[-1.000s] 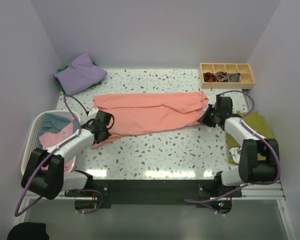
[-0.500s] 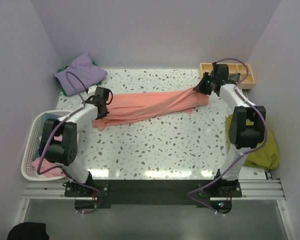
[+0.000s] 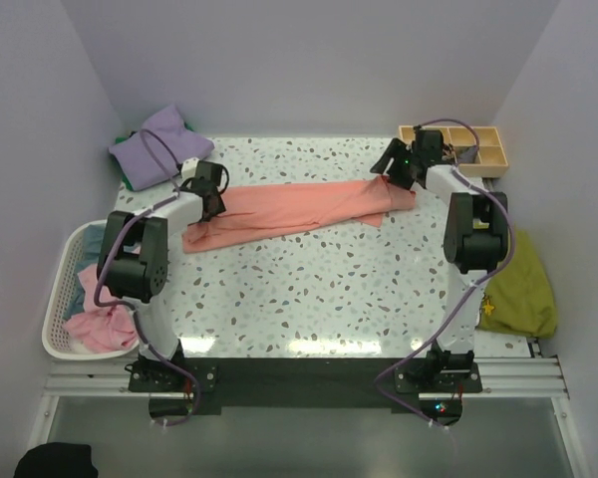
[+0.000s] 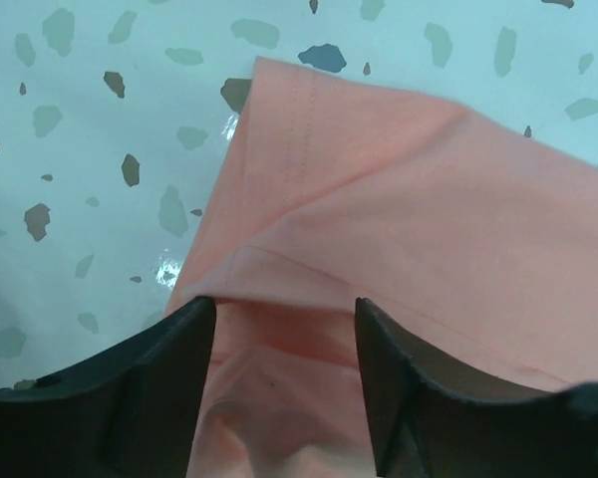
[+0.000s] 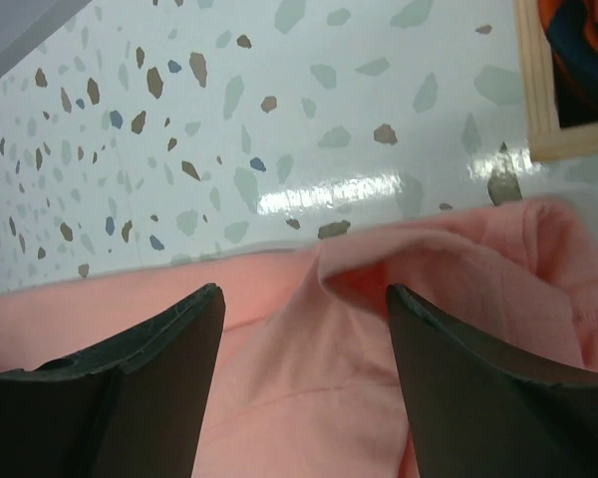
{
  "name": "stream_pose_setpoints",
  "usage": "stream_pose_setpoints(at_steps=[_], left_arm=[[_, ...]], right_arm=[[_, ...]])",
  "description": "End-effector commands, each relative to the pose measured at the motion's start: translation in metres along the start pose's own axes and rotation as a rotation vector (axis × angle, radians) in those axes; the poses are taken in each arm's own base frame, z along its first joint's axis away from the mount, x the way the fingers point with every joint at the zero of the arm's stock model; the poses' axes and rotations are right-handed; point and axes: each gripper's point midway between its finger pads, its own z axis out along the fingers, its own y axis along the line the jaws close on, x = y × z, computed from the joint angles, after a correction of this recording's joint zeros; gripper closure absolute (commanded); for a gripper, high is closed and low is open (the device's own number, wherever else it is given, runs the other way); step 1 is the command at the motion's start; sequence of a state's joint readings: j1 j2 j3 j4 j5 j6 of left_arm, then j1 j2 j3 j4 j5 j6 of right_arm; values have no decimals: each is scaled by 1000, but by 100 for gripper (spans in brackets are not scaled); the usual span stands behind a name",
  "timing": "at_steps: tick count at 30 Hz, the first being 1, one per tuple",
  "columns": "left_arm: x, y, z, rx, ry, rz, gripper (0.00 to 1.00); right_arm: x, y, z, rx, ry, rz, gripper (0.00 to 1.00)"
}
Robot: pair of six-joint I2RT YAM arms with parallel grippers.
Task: Fold and stack the t-shirts
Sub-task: Fold the flattened tshirt in 1/3 of the way
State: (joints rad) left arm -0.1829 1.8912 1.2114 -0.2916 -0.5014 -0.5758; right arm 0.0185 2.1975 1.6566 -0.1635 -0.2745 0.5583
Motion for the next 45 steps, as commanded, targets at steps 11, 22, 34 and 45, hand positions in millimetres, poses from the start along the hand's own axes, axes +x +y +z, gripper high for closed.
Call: stream_pose_setpoints(at_steps=[11,22,34,45], left_arm=[[-22,34,-64,52,-134,-87,27],[8,50,-62,32,-106,-75,27],[14,54,-55,2,-95,-58,27],[16,53,-51,-8,-79,-40,27]], right_arm=[[45,3,-113,34,-23,-119,35],[115,-31,-100,56,108,-110,53],[129,-31,-61,65,167,-79,56],[138,-33,-47,117,191,-96,98]])
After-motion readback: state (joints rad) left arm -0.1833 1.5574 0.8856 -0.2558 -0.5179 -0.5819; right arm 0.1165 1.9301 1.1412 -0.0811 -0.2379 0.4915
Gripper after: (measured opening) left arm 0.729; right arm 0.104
